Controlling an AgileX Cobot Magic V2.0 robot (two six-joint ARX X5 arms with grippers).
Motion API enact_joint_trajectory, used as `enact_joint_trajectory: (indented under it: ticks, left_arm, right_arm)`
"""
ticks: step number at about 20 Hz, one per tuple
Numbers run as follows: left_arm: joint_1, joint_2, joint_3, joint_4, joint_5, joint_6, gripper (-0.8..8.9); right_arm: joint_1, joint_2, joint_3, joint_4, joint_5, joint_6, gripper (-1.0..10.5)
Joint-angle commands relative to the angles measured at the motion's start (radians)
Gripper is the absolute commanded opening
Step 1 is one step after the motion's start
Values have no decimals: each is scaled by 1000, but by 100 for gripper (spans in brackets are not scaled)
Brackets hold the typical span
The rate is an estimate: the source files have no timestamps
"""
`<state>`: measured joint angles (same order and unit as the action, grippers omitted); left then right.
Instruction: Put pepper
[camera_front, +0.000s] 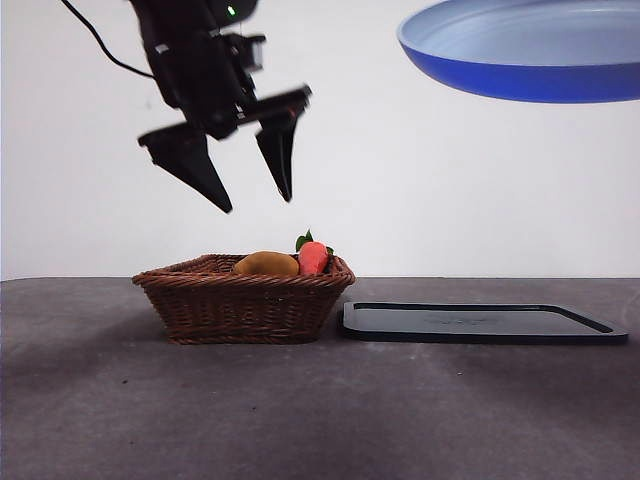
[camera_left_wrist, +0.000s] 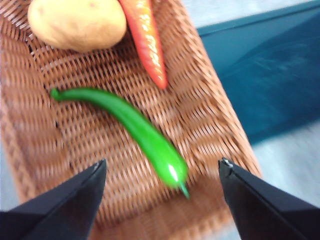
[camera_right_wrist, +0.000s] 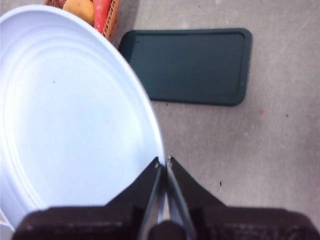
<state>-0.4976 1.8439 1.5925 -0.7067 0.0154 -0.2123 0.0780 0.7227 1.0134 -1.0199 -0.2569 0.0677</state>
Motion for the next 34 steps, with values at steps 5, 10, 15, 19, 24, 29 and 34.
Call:
enact_joint_trajectory:
  ticks: [5, 10, 15, 19, 24, 29, 34]
  left_arm:
    - [-8, 167, 67, 9, -21, -35, 387]
    - [-8, 232, 67, 39, -23, -58, 387]
    - [-12, 258, 67, 49, -38, -58, 387]
    - [-26, 281, 67, 41, -39, -58, 387]
    - [-31, 289, 67, 29, -36, -73, 250]
    - [-32, 288, 67, 17, -10, -80, 120]
    - [-30, 261, 67, -22, -14, -80, 110]
  right_arm:
    - [0, -10, 23, 13, 1, 10, 2]
    - [1, -10, 23, 13, -2, 2, 2]
    - [1, -10, 23, 13, -4, 2, 2]
    - [1, -10, 23, 13, -3, -3, 2]
    - [1, -10, 23, 13, -5, -9, 2]
    - [1, -9, 23, 13, -4, -16, 2]
    - [1, 5, 23, 13, -4, -16, 2]
